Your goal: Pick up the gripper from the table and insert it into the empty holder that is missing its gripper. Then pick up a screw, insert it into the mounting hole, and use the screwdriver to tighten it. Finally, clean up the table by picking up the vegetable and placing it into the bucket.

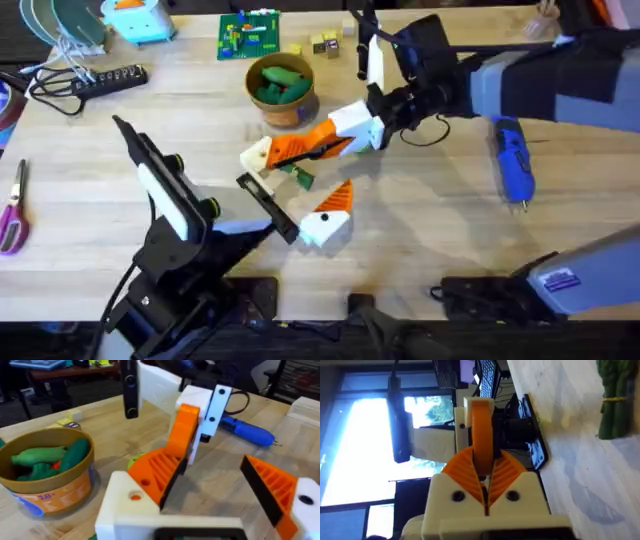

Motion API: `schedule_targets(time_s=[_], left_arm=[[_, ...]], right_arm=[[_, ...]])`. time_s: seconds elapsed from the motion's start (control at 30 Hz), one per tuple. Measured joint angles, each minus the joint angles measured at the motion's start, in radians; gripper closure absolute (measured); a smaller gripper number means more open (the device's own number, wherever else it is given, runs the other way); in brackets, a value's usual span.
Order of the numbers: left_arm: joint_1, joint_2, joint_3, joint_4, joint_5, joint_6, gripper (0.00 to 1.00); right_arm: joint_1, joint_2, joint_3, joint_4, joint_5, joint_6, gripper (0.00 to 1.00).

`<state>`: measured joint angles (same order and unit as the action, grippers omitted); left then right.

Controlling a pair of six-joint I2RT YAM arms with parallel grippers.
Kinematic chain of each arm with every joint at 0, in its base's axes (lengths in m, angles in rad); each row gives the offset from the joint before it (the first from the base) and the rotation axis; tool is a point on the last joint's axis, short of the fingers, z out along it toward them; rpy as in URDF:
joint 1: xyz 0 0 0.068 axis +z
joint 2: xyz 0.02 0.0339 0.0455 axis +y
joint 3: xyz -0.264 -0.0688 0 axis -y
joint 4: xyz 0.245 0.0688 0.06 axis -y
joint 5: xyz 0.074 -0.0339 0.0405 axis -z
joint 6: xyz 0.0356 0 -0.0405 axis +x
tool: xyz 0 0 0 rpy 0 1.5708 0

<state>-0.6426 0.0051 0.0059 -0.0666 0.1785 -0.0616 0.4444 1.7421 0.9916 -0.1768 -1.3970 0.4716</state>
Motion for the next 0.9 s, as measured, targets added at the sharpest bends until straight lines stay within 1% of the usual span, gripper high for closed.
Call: schedule_targets(time_s=[0.17, 0.37, 0.43, 0.53, 0.67, 0.73, 0.9], left_arm=[[0.0, 0.0, 0.0, 0.002, 0.034, -0.002, 0.008], [-0.004, 0.0, 0.0, 0.006, 0.073, -0.001, 0.008], [-0.004, 0.0, 0.0, 0.006, 0.081, -0.001, 0.008], [-0.004, 0.0, 0.0, 0.006, 0.08, -0.001, 0.008], [-0.004, 0.0, 0.0, 0.006, 0.081, -0.001, 0.009], [-0.004, 0.0, 0.0, 0.007, 0.079, -0.001, 0.007], [0.0, 0.0, 0.0, 0.008, 0.075, 0.002, 0.008]], right_arm=[[0.001, 0.013, 0.0, 0.003, -0.02, 0.0, 0.992], [-0.037, 0.013, 0.0, 0.003, -0.032, 0.0, 0.993], [-0.038, 0.013, 0.0, 0.003, -0.033, 0.0, 0.993], [-0.027, 0.013, 0.0, 0.01, -0.033, 0.0, 0.993], [0.012, 0.013, 0.0, 0.034, -0.018, 0.01, 0.993], [0.028, 0.013, 0.0, 0.064, -0.009, 0.026, 0.993], [0.033, 0.013, -0.002, 0.158, 0.012, 0.087, 0.993]])
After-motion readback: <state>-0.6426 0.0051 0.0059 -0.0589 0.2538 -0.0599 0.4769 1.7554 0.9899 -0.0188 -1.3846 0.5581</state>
